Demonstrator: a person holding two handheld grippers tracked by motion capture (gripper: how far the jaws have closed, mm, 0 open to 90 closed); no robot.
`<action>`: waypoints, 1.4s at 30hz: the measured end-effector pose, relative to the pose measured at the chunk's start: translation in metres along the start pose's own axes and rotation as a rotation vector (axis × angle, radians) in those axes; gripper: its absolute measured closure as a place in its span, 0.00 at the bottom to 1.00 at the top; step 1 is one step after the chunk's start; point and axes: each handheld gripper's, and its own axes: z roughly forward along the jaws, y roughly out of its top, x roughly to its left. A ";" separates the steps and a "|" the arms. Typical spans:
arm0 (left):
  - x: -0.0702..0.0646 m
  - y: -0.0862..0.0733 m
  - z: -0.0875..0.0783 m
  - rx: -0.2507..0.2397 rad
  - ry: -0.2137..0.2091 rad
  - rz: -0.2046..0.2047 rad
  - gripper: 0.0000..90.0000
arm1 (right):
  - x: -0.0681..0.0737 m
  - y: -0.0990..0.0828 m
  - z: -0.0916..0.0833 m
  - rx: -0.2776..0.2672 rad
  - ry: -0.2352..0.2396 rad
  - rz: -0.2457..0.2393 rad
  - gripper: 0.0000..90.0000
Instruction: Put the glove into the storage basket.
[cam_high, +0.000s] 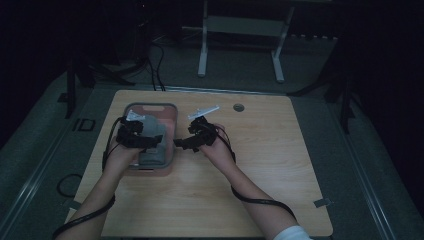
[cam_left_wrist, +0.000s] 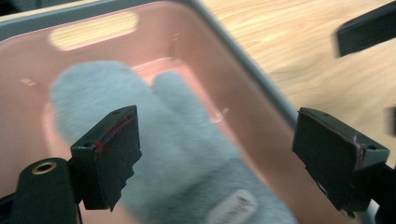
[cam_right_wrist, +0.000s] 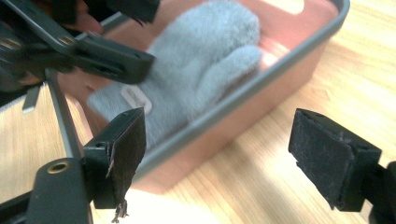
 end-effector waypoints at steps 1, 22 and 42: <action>-0.002 -0.001 -0.001 -0.002 -0.008 0.007 0.18 | -0.001 -0.003 -0.001 0.003 -0.002 0.002 0.21; -0.071 -0.022 -0.007 -0.111 -0.178 0.147 0.17 | -0.013 -0.066 -0.036 0.022 -0.042 0.002 0.21; -0.141 -0.049 0.011 -0.108 -0.389 0.276 0.17 | -0.031 -0.121 -0.064 0.015 -0.049 0.000 0.20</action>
